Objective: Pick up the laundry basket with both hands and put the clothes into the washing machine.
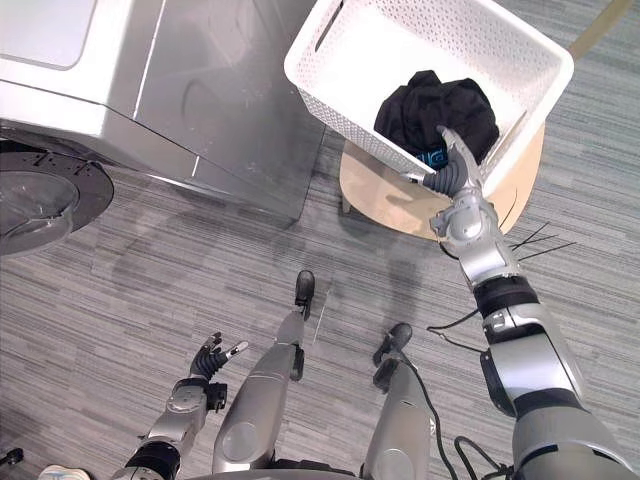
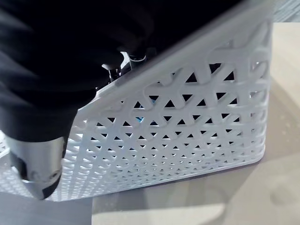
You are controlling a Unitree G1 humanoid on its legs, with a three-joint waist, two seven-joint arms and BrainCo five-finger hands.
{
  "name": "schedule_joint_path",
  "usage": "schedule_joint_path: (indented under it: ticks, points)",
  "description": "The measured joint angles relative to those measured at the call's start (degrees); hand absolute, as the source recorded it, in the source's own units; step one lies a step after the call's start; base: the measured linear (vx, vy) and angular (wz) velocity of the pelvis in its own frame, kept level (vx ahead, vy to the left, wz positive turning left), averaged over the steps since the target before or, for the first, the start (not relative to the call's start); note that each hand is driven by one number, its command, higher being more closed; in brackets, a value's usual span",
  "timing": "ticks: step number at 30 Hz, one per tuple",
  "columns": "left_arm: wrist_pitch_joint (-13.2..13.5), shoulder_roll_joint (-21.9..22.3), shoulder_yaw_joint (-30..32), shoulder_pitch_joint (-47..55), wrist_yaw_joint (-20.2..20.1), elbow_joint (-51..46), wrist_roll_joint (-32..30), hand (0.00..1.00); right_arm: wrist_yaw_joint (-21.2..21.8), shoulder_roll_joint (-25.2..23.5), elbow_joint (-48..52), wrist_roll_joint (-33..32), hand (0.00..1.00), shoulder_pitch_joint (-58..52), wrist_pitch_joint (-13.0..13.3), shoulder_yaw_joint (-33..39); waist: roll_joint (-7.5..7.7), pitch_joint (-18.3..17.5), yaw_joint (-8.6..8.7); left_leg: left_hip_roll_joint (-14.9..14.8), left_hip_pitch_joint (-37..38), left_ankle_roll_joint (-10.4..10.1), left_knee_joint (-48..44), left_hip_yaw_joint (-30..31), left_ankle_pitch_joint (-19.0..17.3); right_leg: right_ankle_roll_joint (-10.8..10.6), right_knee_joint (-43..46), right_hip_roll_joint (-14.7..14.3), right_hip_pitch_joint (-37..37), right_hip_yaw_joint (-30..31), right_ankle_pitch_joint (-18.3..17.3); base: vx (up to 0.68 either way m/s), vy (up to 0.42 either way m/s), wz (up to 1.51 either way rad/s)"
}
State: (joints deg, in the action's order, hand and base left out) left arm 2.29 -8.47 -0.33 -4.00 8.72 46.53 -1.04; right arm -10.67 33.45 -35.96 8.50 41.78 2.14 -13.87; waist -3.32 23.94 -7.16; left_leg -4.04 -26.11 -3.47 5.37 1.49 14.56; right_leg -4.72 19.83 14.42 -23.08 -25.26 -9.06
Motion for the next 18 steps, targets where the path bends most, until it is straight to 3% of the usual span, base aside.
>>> schedule_joint_path:
  ticks: [10,18]
  points:
    - [-1.4,-1.9,0.7,0.2,-1.0,2.5,-3.2,0.0,2.1,0.2,8.9,1.4,0.0,-4.6,1.5,0.7,2.46,-1.2,0.97,-1.6,2.4,-0.1,0.1,-1.5,-0.1,0.1,-4.2,-2.4,2.9,1.5,2.7,-0.03,-0.045,-0.11]
    - [-1.8,-2.0,0.9,0.2,-0.9,3.5,-3.1,0.0,0.3,0.2,8.7,1.5,0.0,-1.6,1.5,2.8,2.63,-1.3,1.85,-1.8,2.4,0.0,0.1,-2.1,-0.1,0.3,-5.2,-2.7,2.9,2.2,3.9,0.0,-0.039,-0.06]
